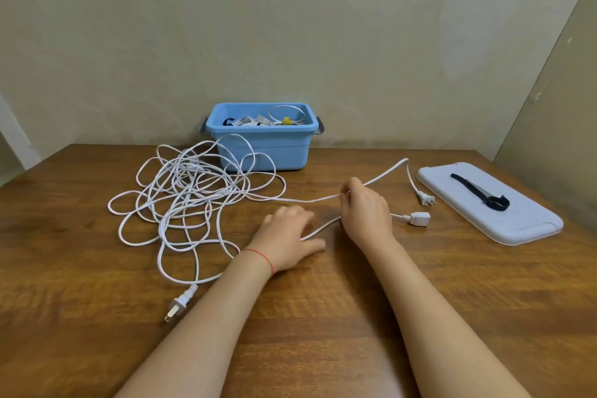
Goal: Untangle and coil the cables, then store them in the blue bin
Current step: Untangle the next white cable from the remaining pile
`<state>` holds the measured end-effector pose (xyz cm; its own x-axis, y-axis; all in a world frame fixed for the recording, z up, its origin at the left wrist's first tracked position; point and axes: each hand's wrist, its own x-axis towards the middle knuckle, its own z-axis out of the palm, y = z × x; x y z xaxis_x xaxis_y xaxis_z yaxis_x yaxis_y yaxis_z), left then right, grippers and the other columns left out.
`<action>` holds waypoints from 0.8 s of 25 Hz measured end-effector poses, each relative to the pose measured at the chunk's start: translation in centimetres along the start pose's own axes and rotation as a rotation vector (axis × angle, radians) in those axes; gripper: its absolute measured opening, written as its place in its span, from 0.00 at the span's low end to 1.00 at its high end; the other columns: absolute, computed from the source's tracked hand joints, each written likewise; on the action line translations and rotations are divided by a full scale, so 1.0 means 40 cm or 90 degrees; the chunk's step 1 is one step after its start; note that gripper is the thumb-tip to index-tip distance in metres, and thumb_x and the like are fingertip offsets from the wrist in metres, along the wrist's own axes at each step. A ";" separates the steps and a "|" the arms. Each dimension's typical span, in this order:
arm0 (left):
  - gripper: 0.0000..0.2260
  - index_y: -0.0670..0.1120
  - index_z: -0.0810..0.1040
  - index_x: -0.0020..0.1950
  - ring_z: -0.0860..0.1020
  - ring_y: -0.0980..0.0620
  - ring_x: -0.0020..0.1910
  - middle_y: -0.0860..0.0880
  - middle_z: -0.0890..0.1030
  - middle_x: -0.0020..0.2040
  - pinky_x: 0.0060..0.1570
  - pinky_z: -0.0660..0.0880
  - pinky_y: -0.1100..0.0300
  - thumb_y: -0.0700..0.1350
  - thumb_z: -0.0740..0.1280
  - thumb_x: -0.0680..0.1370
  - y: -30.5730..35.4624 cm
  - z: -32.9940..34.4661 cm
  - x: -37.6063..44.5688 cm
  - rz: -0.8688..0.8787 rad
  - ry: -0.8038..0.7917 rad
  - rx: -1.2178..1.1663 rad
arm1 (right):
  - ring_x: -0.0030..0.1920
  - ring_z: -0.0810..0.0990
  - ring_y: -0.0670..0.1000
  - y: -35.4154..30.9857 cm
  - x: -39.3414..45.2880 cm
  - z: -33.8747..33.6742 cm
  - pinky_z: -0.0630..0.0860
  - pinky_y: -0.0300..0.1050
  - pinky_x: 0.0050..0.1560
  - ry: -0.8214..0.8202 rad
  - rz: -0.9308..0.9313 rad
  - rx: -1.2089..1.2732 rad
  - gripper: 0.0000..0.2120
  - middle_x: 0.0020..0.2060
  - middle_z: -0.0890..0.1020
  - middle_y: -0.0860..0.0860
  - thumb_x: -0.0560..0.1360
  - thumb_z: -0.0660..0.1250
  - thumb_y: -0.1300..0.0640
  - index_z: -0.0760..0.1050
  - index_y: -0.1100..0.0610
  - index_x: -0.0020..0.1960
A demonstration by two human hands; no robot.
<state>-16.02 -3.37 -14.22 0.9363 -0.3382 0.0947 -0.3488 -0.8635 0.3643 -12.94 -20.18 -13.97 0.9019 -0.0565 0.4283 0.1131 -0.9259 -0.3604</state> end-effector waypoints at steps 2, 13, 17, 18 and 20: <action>0.12 0.54 0.80 0.62 0.71 0.51 0.66 0.55 0.77 0.63 0.67 0.68 0.51 0.52 0.68 0.79 -0.006 0.007 0.008 0.042 -0.025 0.005 | 0.54 0.79 0.57 0.011 -0.003 -0.001 0.68 0.50 0.57 -0.032 -0.012 0.003 0.09 0.51 0.83 0.52 0.81 0.58 0.57 0.73 0.56 0.58; 0.16 0.51 0.77 0.68 0.76 0.48 0.63 0.50 0.78 0.65 0.62 0.74 0.47 0.47 0.62 0.80 -0.001 -0.173 0.057 -0.017 0.127 0.077 | 0.50 0.80 0.54 0.009 0.005 -0.027 0.70 0.47 0.52 0.038 0.005 0.149 0.06 0.47 0.85 0.49 0.80 0.66 0.54 0.78 0.53 0.55; 0.11 0.53 0.79 0.59 0.76 0.47 0.60 0.51 0.81 0.58 0.65 0.65 0.51 0.50 0.58 0.83 0.000 -0.071 0.090 -0.025 0.028 -0.001 | 0.44 0.79 0.55 0.021 0.002 -0.064 0.70 0.46 0.40 0.205 0.040 0.247 0.03 0.42 0.82 0.51 0.79 0.66 0.57 0.77 0.57 0.50; 0.11 0.53 0.79 0.54 0.77 0.46 0.57 0.51 0.82 0.53 0.64 0.65 0.51 0.50 0.56 0.84 -0.034 -0.065 0.093 -0.076 0.048 0.022 | 0.44 0.78 0.55 0.039 0.006 -0.081 0.67 0.45 0.40 0.255 0.107 0.268 0.04 0.43 0.81 0.51 0.80 0.65 0.58 0.76 0.58 0.51; 0.15 0.53 0.80 0.51 0.77 0.45 0.54 0.51 0.83 0.49 0.62 0.64 0.51 0.51 0.54 0.85 -0.107 -0.081 0.078 -0.168 0.108 0.083 | 0.45 0.78 0.55 0.078 0.016 -0.110 0.63 0.43 0.40 0.293 0.258 0.297 0.06 0.46 0.82 0.53 0.81 0.62 0.59 0.75 0.59 0.54</action>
<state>-11.47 0.48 -12.48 0.9846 -0.0387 0.1702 -0.0855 -0.9571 0.2768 -13.82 -24.76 -11.18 0.6572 -0.6024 0.4530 0.0674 -0.5517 -0.8313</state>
